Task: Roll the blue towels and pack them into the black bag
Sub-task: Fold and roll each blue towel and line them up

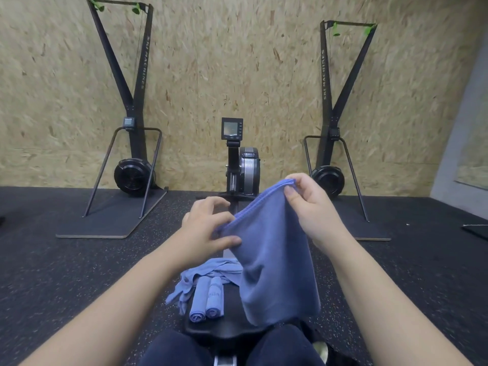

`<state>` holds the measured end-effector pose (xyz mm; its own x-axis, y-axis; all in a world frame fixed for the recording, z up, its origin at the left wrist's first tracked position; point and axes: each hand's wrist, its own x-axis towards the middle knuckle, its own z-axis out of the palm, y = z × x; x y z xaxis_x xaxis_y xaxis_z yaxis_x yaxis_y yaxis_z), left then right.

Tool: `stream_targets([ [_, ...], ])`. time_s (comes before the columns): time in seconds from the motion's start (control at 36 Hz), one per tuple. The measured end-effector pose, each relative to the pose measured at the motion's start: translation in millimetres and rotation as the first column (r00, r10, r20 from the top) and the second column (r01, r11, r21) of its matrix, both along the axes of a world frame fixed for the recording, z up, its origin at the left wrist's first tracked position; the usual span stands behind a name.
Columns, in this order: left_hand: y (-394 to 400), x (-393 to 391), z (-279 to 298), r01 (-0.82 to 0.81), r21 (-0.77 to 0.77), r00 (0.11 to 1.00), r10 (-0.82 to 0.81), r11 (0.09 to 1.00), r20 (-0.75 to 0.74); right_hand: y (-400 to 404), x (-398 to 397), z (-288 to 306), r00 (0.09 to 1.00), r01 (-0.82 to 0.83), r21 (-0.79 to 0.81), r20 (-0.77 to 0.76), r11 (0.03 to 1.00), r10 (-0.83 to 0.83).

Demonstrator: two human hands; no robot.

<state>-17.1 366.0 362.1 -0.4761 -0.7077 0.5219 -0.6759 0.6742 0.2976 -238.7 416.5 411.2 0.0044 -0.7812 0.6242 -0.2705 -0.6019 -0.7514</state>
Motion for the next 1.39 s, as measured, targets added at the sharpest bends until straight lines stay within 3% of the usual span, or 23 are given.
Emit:
stream_targets([
  [0.11, -2.4, 5.9, 0.1, -0.034, 0.026, 0.988, 0.03, 0.999, 0.154, -2.3, -12.7, 1.9, 0.998, 0.001, 0.001, 0.062, 1.0, -0.001],
  [0.22, -4.5, 12.6, 11.2, -0.011, -0.006, 0.993, 0.011, 1.0, 0.118, -7.6, -26.9, -1.8, 0.999, 0.013, 0.093, 0.044, 0.996, -0.017],
  [0.31, -3.3, 19.8, 28.1, -0.012, -0.048, 0.996, 0.016, 0.999, 0.087, -10.0, -34.1, -6.6, 0.987, 0.14, 0.136, -0.096, 0.981, -0.128],
  [0.36, -1.0, 23.2, 38.0, 0.009, -0.144, 0.996, 0.005, 0.989, 0.094, -7.8, -31.9, -9.2, 0.948, 0.262, 0.059, -0.201, 0.963, -0.246],
  [0.44, 1.6, 25.5, 47.1, 0.034, -0.228, 0.999, -0.025, 0.973, 0.041, -4.5, -24.7, -12.6, 0.885, 0.385, -0.136, -0.224, 0.913, -0.407],
  [0.5, 1.1, 27.3, 48.9, 0.031, -0.194, 0.999, -0.028, 0.981, 0.021, -7.1, -21.1, -15.3, 0.87, 0.405, -0.127, -0.249, 0.905, -0.425],
  [0.64, -1.9, 26.9, 38.7, 0.044, -0.024, 0.998, -0.043, 0.999, 0.051, -20.2, -17.4, -30.3, 0.895, 0.395, 0.062, -0.252, 0.916, -0.369],
  [0.89, -23.3, 14.6, -11.7, -0.036, 0.105, 0.989, 0.051, 0.994, -0.138, -52.9, -14.2, -86.9, 0.966, 0.259, 0.256, -0.072, 0.931, -0.249],
  [1.06, -42.3, 6.5, -58.0, -0.034, 0.207, 0.954, 0.093, 0.978, -0.284, -72.2, -19.5, -131.3, 0.975, 0.219, 0.331, -0.047, 0.918, -0.216],
  [1.17, -61.5, 0.6, -86.1, -0.082, 0.288, 0.928, 0.178, 0.954, -0.327, -87.2, -25.3, -157.0, 0.976, 0.216, 0.369, -0.072, 0.904, -0.204],
  [1.31, -83.9, -8.0, -122.8, -0.009, 0.398, 0.899, 0.182, 0.917, -0.398, -108.6, -28.2, -186.0, 0.941, 0.335, 0.384, -0.186, 0.86, -0.284],
  [1.39, -97.7, -14.4, -148.5, 0.074, 0.5, 0.838, 0.218, 0.863, -0.5, -120.8, -29.9, -204.3, 0.914, 0.388, 0.363, -0.266, 0.847, -0.305],
])
